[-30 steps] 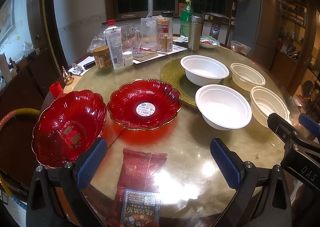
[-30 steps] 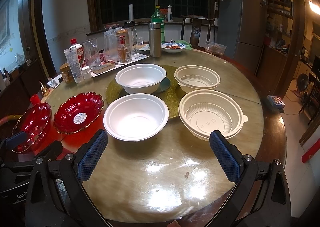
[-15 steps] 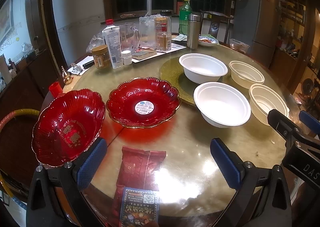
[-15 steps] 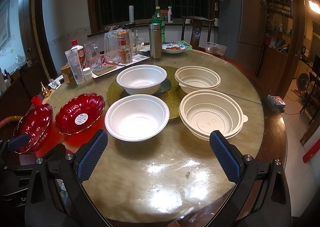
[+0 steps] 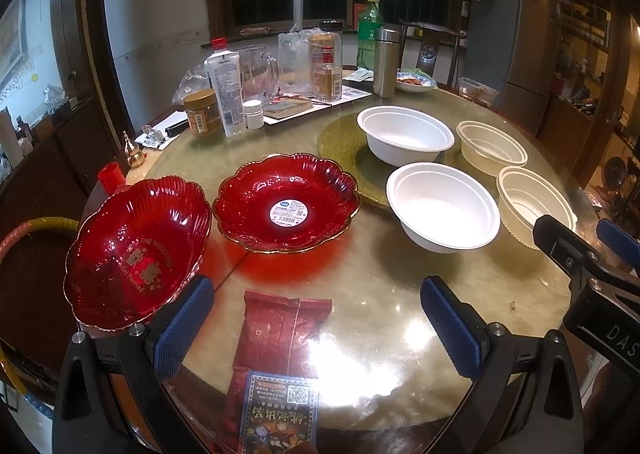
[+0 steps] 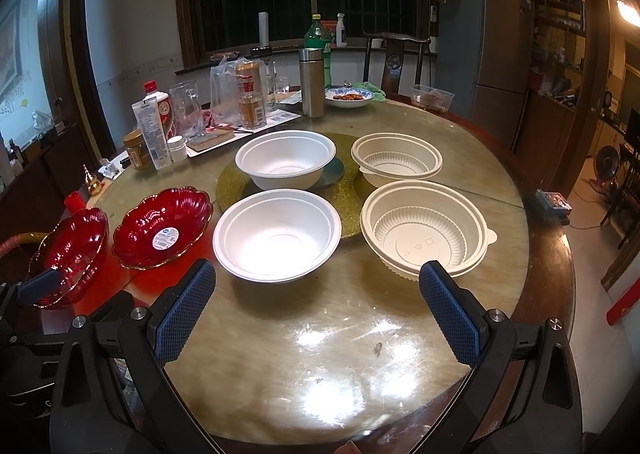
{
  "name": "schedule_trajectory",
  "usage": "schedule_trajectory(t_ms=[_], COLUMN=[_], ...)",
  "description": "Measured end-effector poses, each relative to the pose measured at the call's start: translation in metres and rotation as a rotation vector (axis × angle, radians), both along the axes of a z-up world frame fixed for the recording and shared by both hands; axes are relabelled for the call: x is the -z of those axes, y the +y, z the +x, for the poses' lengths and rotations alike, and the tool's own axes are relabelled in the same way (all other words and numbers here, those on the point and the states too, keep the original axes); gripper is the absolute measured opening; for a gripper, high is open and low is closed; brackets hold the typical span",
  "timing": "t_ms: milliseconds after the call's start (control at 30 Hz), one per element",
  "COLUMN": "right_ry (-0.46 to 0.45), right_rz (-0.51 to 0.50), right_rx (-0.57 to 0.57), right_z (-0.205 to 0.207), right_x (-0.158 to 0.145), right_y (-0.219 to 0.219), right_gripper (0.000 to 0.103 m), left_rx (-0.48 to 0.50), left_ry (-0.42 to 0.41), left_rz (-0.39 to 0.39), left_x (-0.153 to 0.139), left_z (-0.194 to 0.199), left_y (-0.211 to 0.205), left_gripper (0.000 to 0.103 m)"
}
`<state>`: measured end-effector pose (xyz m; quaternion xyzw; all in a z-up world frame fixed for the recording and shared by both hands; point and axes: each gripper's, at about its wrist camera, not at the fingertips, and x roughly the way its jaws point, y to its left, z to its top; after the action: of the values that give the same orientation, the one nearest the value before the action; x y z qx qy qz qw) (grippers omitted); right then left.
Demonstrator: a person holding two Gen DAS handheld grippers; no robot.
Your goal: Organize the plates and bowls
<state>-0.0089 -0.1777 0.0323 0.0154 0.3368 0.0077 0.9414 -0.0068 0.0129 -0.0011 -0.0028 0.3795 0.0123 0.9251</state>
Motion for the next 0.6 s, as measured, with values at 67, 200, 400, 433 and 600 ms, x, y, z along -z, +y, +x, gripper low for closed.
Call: schedule_trajectory(t_ms=[67, 200, 400, 433, 600], right_ry=[-0.001, -0.001, -0.001, -0.001, -0.003], right_rz=[-0.001, -0.001, 0.001, 0.0, 0.0], right_rx=[0.001, 0.001, 0.0, 0.0, 0.001], right_z=[-0.0001, -0.0001, -0.0004, -0.0004, -0.0005], right_x=[-0.0002, -0.0003, -0.0004, -0.0003, -0.0003], right_y=[0.0003, 0.0001, -0.0002, -0.0003, 0.0006], right_gripper=[0.103, 0.103, 0.103, 0.103, 0.103], left_rx=[0.001, 0.002, 0.002, 0.003, 0.005], left_ry=[-0.002, -0.004, -0.005, -0.005, -0.004], left_rz=[0.001, 0.004, 0.005, 0.004, 0.003], left_x=[-0.0001, -0.0007, -0.0006, -0.0005, -0.0004], left_z=[-0.0012, -0.0019, -0.0023, -0.0025, -0.0034], left_y=[-0.0007, -0.0015, -0.0021, -0.002, -0.0029], left_gripper=[0.103, 0.103, 0.103, 0.103, 0.103])
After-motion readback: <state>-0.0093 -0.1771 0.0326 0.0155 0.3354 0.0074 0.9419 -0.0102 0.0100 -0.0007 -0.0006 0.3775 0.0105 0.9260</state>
